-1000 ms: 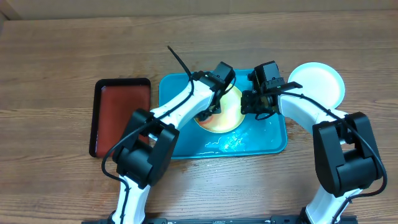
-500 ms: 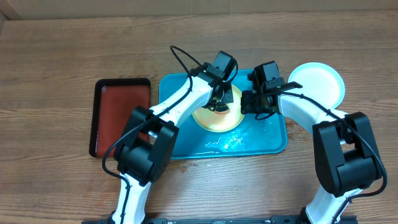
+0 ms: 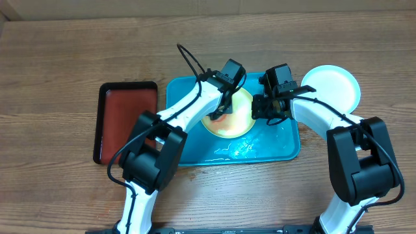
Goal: Clean dirty plates on tray and stack at the side
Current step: 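Scrub the yellow plate with the left sponge while right gripper holds rim, then move the left sponge back over the black tray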
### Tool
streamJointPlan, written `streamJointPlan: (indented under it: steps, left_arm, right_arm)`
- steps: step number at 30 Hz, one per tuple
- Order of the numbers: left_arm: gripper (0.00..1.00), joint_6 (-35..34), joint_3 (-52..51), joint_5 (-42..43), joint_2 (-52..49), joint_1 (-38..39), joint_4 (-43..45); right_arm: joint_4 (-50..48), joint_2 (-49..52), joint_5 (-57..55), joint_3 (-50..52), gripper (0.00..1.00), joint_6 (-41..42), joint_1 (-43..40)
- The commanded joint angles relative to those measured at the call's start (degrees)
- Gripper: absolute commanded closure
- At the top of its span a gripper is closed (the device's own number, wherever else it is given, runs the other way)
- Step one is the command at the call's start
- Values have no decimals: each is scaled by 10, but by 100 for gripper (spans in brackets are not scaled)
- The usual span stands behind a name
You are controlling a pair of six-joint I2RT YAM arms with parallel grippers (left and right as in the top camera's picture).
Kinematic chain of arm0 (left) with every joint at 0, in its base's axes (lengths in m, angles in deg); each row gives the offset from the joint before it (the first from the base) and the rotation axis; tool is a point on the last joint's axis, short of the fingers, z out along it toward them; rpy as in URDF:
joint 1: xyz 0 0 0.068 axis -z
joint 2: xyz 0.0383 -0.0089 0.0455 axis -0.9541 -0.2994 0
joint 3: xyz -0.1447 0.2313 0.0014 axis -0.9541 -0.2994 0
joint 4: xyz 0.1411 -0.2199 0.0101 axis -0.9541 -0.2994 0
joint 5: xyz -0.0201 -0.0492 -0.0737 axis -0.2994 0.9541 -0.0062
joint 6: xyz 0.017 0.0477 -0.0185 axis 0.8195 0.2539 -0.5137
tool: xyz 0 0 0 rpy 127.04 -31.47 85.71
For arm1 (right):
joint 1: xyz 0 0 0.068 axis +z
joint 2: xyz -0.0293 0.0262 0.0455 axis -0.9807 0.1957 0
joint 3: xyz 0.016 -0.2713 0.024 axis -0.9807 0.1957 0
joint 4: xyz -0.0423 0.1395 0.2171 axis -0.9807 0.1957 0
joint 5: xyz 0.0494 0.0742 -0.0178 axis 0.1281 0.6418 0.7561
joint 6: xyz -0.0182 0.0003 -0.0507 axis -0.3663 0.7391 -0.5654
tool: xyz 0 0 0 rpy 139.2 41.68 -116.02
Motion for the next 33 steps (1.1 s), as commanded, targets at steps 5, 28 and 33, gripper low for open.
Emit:
streamJointPlan:
  steps: [5, 28, 33]
  left_arm:
    - [96, 17, 38, -71, 27, -23, -41]
    - [96, -26, 39, -24, 141, -214, -207]
    - [96, -22, 4, 51, 135, -306, -194]
  right_arm:
    - [9, 18, -15, 7, 96, 2, 2]
    - [4, 18, -17, 7, 96, 2, 2]
    - [-6, 18, -17, 7, 96, 2, 2]
